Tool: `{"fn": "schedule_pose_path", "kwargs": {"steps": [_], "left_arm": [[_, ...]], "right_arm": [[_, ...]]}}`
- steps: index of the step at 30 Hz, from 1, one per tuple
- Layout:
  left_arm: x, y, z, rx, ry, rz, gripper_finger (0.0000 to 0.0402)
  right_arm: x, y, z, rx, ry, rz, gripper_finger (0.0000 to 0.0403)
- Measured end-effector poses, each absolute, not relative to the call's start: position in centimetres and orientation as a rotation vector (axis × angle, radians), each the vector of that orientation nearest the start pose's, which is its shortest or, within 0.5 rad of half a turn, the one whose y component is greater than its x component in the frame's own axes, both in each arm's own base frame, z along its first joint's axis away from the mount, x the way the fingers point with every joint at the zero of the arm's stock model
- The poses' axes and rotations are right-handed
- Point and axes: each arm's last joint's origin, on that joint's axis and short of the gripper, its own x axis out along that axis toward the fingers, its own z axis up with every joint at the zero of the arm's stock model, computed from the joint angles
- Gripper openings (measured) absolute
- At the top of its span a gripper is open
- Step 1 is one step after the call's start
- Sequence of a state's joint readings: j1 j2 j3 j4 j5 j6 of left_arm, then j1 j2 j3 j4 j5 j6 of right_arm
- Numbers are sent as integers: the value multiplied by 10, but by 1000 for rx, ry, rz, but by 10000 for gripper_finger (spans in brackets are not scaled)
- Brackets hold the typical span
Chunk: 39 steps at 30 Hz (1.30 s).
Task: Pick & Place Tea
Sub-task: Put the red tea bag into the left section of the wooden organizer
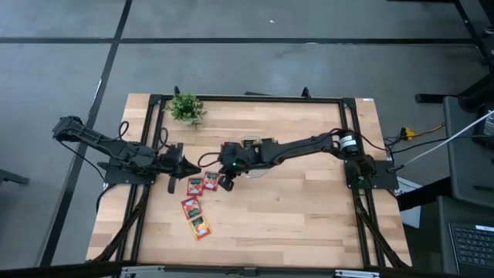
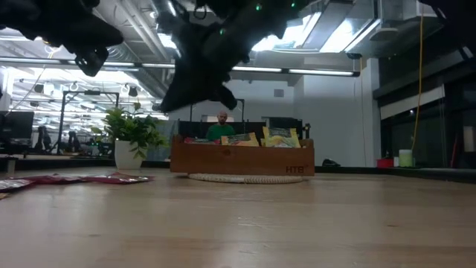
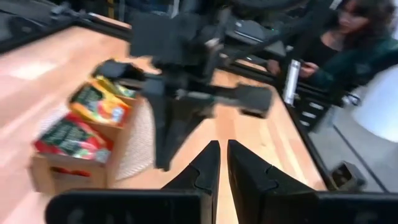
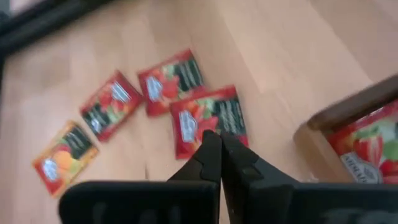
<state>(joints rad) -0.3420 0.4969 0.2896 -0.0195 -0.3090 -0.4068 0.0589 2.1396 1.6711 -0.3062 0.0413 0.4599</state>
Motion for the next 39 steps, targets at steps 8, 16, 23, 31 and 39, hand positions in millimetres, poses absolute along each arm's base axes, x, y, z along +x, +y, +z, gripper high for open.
{"fn": "schedule_pose_path", "kwargs": {"steps": [8,16,23,31,39], "left_arm": [[127,-38,209,-409,310,-24,21],[125,-35,186,-357,520,92,14],[134,-27,174,-323,630,143,8],[146,-29,161,-385,766,14,4],[159,-36,149,-380,816,-13,3]], "right_arm": [[478,28,190,391,789,-163,4],[478,32,190,401,792,-163,5],[475,58,190,433,803,-125,5],[473,77,190,447,795,-150,5],[473,75,190,458,782,-188,5]]}}
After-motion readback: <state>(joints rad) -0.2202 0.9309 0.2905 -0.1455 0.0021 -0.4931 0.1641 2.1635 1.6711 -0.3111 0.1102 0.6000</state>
